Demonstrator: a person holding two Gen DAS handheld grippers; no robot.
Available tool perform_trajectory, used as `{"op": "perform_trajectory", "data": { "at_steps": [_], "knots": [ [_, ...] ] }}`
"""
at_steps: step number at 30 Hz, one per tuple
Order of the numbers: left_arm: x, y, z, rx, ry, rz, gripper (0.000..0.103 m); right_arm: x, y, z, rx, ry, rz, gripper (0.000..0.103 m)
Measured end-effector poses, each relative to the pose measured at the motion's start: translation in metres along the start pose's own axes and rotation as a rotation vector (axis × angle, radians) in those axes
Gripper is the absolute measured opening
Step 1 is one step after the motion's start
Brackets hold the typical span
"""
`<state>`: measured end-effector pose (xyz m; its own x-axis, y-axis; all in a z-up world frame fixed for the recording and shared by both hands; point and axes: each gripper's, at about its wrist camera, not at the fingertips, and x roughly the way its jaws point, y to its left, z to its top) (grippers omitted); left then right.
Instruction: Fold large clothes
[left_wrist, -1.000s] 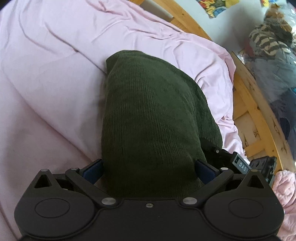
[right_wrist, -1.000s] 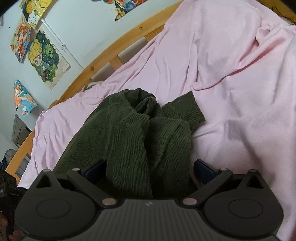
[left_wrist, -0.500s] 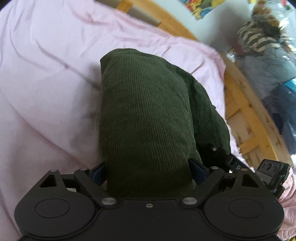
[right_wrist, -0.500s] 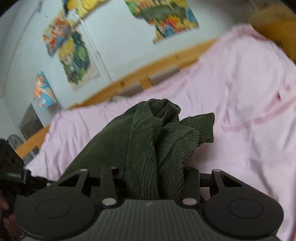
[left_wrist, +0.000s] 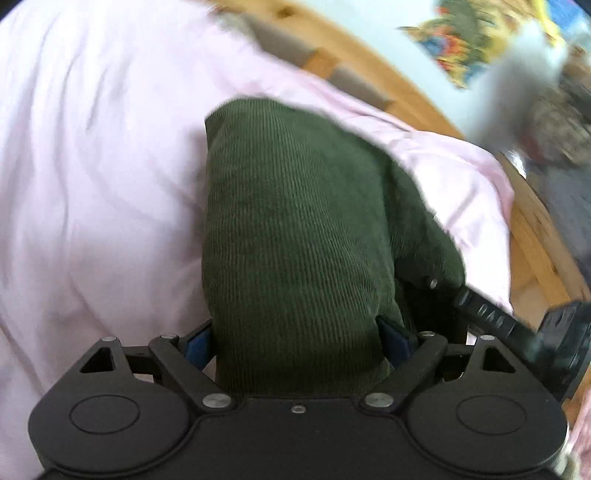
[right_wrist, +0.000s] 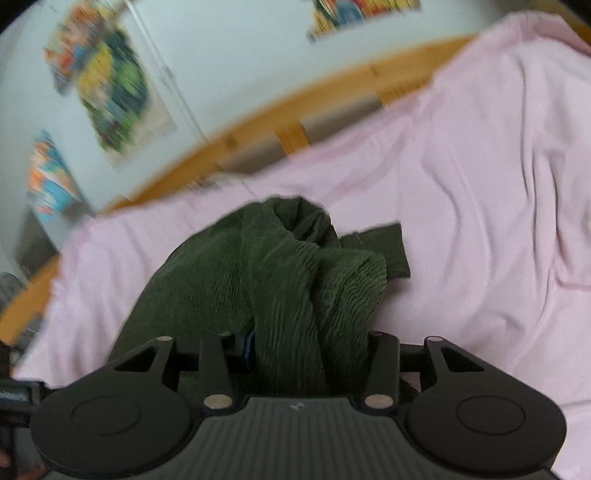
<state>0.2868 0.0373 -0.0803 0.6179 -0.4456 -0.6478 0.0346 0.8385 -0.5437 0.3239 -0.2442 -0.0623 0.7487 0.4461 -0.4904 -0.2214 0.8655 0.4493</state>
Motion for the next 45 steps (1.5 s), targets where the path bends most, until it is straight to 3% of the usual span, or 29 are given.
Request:
{"op": "perform_trajectory", "data": {
  "at_steps": [2,6,8,10,15,20,27,33,45],
  "knots": [
    [0.0,-0.001,-0.001,0.005,-0.016,0.001,0.091,0.0,-0.004,0.0,0.002,-0.009,0.0,0.061],
    [-0.004,-0.01,-0.006,0.013,-0.025,0.022,0.093,-0.017,-0.002,0.0,-0.056,-0.019,-0.01,0.066],
    [-0.008,-0.014,-0.008,-0.016,-0.037,0.055,0.095,-0.031,0.001,-0.002,-0.094,-0.041,-0.03,0.082],
    [-0.015,-0.024,-0.011,-0.016,-0.065,0.094,0.096,-0.048,0.008,-0.003,-0.136,-0.073,-0.035,0.086],
    [-0.049,-0.064,-0.027,0.107,-0.165,0.142,0.102,-0.098,0.025,-0.005,-0.219,-0.148,-0.04,0.094],
    [-0.095,-0.101,-0.055,0.222,-0.276,0.191,0.102,-0.156,0.045,-0.011,-0.29,-0.259,-0.033,0.102],
    [-0.161,-0.13,-0.084,0.282,-0.383,0.234,0.102,-0.225,0.077,-0.022,-0.343,-0.385,-0.029,0.103],
    [-0.201,-0.145,-0.111,0.321,-0.43,0.281,0.102,-0.266,0.099,-0.038,-0.362,-0.42,-0.004,0.103],
    [-0.21,-0.122,-0.168,0.304,-0.402,0.348,0.102,-0.284,0.097,-0.102,-0.32,-0.374,-0.059,0.103]
  ]
}}
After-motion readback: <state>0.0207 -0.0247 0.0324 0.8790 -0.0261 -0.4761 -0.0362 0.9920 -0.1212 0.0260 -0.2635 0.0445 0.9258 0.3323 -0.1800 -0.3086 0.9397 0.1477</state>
